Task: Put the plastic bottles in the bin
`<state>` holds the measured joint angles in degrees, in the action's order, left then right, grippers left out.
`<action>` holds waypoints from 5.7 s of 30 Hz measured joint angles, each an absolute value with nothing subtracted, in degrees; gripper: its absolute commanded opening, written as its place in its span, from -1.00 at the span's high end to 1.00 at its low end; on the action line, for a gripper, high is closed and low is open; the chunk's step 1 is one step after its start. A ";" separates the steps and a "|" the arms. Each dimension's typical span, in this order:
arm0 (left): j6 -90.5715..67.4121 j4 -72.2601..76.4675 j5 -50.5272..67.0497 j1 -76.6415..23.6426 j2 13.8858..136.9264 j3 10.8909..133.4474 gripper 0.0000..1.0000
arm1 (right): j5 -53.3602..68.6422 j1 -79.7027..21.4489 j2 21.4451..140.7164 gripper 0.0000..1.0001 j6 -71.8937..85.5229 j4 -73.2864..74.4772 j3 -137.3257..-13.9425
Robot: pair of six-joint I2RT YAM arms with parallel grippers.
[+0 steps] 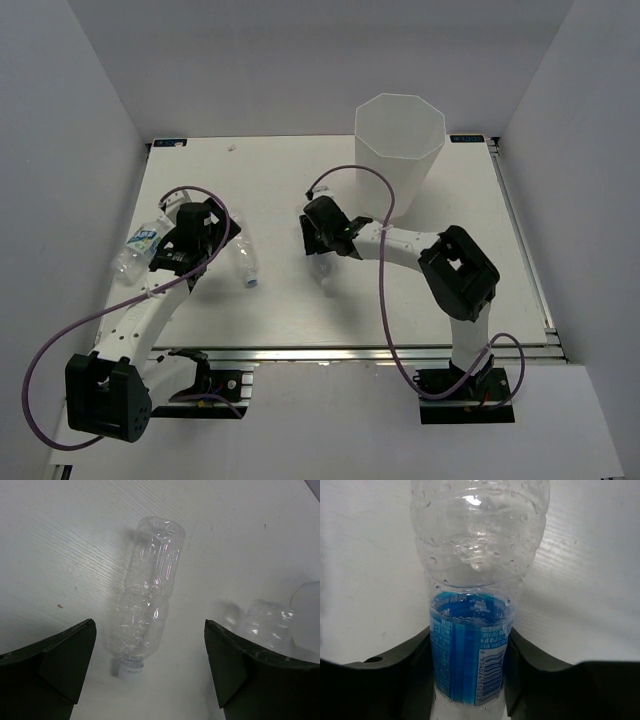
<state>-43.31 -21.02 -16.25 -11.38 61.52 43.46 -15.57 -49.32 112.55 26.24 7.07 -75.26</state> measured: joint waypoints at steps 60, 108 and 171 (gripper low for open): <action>-38.76 -5.78 -7.68 -17.21 83.40 51.29 0.12 | 27.64 -34.68 73.91 -0.79 5.91 1.48 -61.65; -37.26 -16.69 -34.98 -13.76 68.77 69.38 -0.96 | 11.46 -16.62 82.65 0.45 18.83 13.39 -86.74; -90.67 -31.99 -24.32 28.12 97.12 60.88 -0.96 | 13.87 -13.26 81.91 -0.79 4.43 33.26 -95.50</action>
<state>-90.67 -31.99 -24.32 28.12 97.12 60.88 13.87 -13.26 81.91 4.43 33.26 -95.50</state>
